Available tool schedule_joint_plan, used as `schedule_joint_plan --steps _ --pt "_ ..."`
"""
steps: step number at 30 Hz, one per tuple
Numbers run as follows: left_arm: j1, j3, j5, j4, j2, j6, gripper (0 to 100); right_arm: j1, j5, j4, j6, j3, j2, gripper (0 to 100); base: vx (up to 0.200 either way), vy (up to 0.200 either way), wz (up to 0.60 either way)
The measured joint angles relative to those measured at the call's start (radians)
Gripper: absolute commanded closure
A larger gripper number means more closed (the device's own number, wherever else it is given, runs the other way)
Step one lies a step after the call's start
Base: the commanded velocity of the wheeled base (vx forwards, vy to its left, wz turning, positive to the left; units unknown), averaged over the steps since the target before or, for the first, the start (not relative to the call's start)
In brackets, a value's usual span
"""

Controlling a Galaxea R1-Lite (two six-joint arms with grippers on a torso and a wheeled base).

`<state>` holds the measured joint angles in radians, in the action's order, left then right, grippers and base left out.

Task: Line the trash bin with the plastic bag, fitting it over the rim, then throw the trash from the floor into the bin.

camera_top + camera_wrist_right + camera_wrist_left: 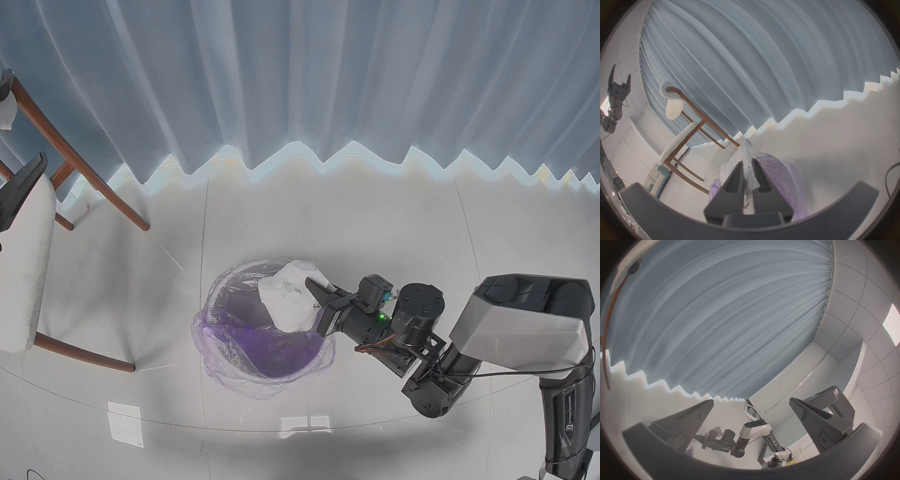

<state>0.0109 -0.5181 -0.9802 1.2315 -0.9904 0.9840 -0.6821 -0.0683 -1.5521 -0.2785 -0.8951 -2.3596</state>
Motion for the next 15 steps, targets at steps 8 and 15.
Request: schedule_joint_plan --steps 8,15 --pt "0.0 -0.001 0.0 0.001 -0.001 0.0 0 -0.001 -0.002 -0.001 0.002 -0.069 -0.076 100 0.0 0.0 0.0" --pt "0.0 -0.002 0.0 0.0 -0.001 0.0 0 -0.002 -0.002 -0.001 0.003 -0.069 -0.101 100 0.0 0.0 0.0"
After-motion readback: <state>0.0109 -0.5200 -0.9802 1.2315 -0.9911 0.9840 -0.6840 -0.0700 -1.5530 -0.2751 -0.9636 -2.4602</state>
